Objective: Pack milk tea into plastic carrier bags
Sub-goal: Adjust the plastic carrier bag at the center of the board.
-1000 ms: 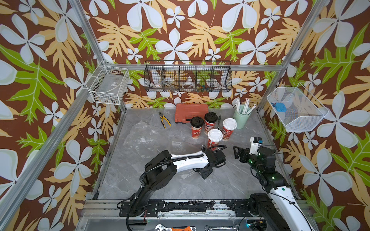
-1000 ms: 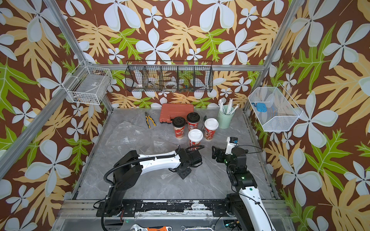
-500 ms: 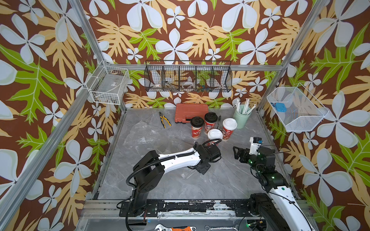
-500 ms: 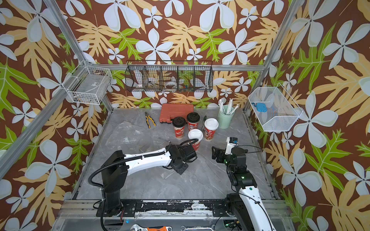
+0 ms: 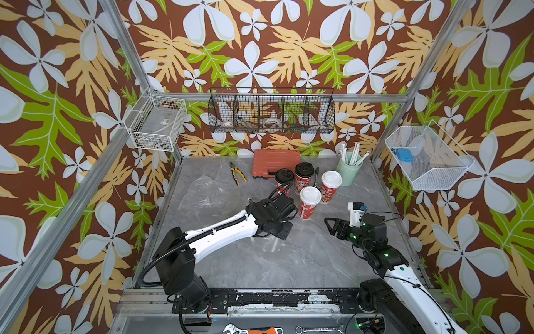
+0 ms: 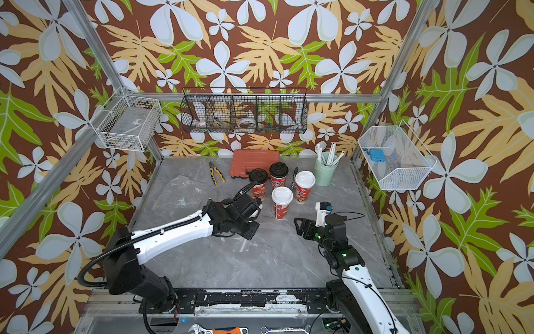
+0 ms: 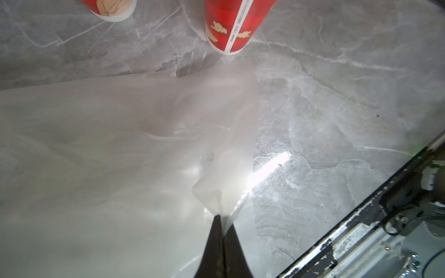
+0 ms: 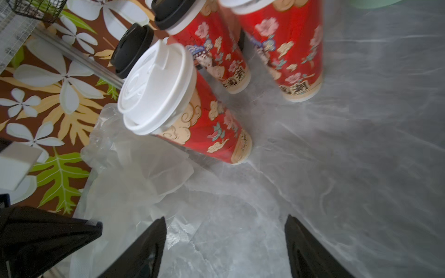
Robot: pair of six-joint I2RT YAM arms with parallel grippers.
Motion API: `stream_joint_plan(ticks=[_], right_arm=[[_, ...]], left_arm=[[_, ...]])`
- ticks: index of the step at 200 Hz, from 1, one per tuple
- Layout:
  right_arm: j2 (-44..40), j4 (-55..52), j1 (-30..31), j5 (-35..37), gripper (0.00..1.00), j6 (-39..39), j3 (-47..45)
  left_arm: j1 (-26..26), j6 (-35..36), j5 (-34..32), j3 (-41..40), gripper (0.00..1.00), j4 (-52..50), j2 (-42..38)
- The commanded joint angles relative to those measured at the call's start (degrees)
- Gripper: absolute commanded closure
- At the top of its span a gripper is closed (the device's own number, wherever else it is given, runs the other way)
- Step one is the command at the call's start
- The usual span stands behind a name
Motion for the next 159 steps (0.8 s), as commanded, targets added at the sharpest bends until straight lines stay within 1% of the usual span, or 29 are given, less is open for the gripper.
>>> stream_joint_plan(ticks=[1, 38, 60, 75, 99, 129, 159], right_arm=[[1.8, 6.5, 4.7, 0.6, 0.23, 7.9, -1.3], [9.7, 16.7, 15.0, 3.0, 0.24, 19.1, -3.5], [15.2, 23.4, 22.8, 5.4, 0.23, 24.4, -4.0], [19.3, 28.1, 26.1, 5.8, 0.23, 27.8, -4.2], [24.1, 34.4, 27.7, 5.6, 0.22, 30.0, -3.7], [28.9, 38.2, 27.7, 4.8, 0.24, 29.3, 0.1], [34.4, 41.8, 28.1, 2.9, 0.32, 31.7, 3.3]], left_arm=[[1.0, -1.3, 2.2, -1.0, 0.98, 3.4, -2.8], [2.1, -2.2, 2.9, -2.4, 1.00, 4.4, -6.8], [2.8, -2.9, 3.0, -3.5, 1.00, 5.4, -8.9], [3.2, -3.5, 3.4, -4.4, 1.00, 6.5, -10.5], [3.9, -3.9, 3.8, -5.6, 1.00, 7.0, -12.3], [4.5, -3.9, 4.0, -6.5, 1.00, 7.3, -13.7], [5.0, -3.9, 3.9, -6.4, 1.00, 7.6, -14.4]])
